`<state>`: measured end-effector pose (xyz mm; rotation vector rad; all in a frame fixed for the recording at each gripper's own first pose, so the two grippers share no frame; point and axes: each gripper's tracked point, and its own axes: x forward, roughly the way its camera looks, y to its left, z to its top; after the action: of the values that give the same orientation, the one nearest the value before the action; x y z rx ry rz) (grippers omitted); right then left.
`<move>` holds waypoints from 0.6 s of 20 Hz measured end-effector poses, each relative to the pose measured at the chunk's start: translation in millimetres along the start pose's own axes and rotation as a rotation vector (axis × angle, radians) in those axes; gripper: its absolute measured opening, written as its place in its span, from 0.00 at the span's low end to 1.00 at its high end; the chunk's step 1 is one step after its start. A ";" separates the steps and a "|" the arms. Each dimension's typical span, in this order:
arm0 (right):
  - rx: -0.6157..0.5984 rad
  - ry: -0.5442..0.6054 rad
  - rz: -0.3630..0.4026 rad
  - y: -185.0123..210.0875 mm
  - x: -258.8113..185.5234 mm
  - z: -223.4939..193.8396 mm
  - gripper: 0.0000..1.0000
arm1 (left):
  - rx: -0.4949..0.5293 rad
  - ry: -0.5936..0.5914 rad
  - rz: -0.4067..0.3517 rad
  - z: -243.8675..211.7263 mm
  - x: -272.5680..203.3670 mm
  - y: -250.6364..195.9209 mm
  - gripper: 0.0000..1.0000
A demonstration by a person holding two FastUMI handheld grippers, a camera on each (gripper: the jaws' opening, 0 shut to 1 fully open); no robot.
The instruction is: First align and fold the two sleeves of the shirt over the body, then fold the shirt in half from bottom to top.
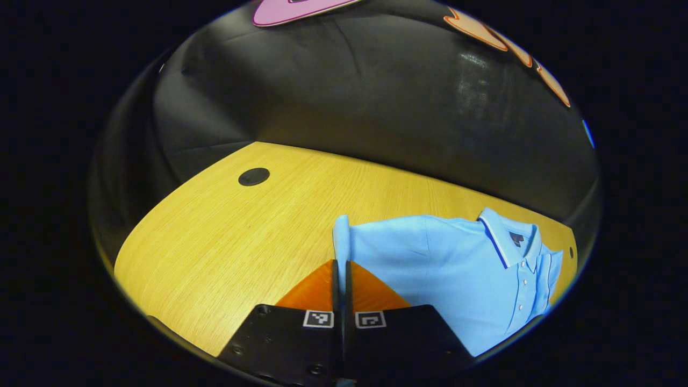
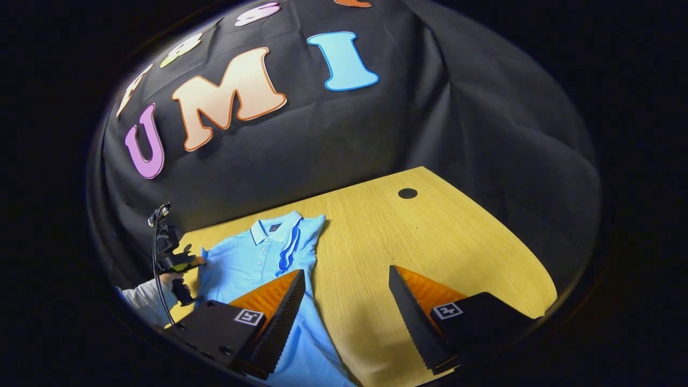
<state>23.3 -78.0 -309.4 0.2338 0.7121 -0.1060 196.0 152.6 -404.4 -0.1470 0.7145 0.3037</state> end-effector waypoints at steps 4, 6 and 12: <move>0.002 -0.012 -0.007 -8.2 -3.6 5.4 0.97 | -0.020 0.022 -0.023 -0.3 -10.3 -16.7 0.00; 0.002 -0.020 -0.007 -11.4 -7.5 8.7 0.97 | -0.052 0.009 -0.058 5.9 -17.7 -32.5 0.00; 0.004 -0.035 -0.001 -19.7 -19.4 11.7 0.98 | -0.011 -0.050 -0.177 28.3 -47.6 -91.7 0.00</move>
<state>12.6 -99.7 -291.6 0.2349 0.6774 -0.1124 209.3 61.9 -349.0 -0.2106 0.6460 0.1416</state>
